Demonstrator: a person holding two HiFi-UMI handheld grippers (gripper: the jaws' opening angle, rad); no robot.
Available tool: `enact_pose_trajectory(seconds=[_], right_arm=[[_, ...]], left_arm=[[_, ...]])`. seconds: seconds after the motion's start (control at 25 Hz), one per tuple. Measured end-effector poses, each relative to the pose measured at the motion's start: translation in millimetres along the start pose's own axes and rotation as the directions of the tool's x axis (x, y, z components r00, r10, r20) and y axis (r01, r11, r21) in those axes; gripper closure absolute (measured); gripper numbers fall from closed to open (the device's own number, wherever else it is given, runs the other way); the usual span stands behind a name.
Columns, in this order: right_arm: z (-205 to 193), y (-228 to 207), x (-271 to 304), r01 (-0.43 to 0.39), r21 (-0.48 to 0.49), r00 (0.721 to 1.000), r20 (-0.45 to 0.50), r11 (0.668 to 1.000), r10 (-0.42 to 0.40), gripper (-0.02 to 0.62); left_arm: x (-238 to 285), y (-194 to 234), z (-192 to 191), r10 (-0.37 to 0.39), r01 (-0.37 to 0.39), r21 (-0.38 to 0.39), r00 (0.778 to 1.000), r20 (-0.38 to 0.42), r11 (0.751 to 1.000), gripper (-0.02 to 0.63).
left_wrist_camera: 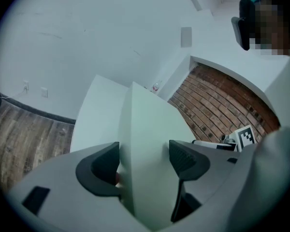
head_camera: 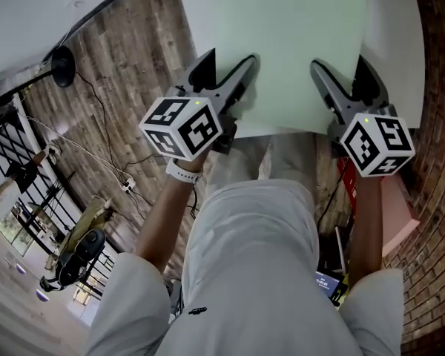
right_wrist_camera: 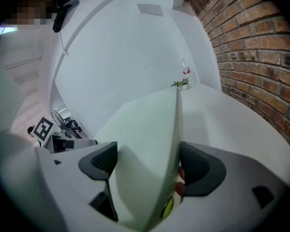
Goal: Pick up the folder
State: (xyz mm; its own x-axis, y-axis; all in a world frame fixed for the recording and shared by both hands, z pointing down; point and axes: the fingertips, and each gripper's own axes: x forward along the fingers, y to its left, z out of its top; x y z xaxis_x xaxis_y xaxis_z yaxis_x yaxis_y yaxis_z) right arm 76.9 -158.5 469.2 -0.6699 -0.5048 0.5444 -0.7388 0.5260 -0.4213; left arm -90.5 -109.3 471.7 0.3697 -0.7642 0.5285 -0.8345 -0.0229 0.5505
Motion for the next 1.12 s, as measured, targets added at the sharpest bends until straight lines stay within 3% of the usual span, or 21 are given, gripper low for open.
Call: enact_pose_trajectory(seconds=[1.12], right_arm=[[62,58,-89,0.027,-0.092,0.99,0.142,0.995,-0.013,0.198]], left_arm=[[-75,-69,48,-0.099,0.092,0.067,0.987,0.123,0.994,0.281]])
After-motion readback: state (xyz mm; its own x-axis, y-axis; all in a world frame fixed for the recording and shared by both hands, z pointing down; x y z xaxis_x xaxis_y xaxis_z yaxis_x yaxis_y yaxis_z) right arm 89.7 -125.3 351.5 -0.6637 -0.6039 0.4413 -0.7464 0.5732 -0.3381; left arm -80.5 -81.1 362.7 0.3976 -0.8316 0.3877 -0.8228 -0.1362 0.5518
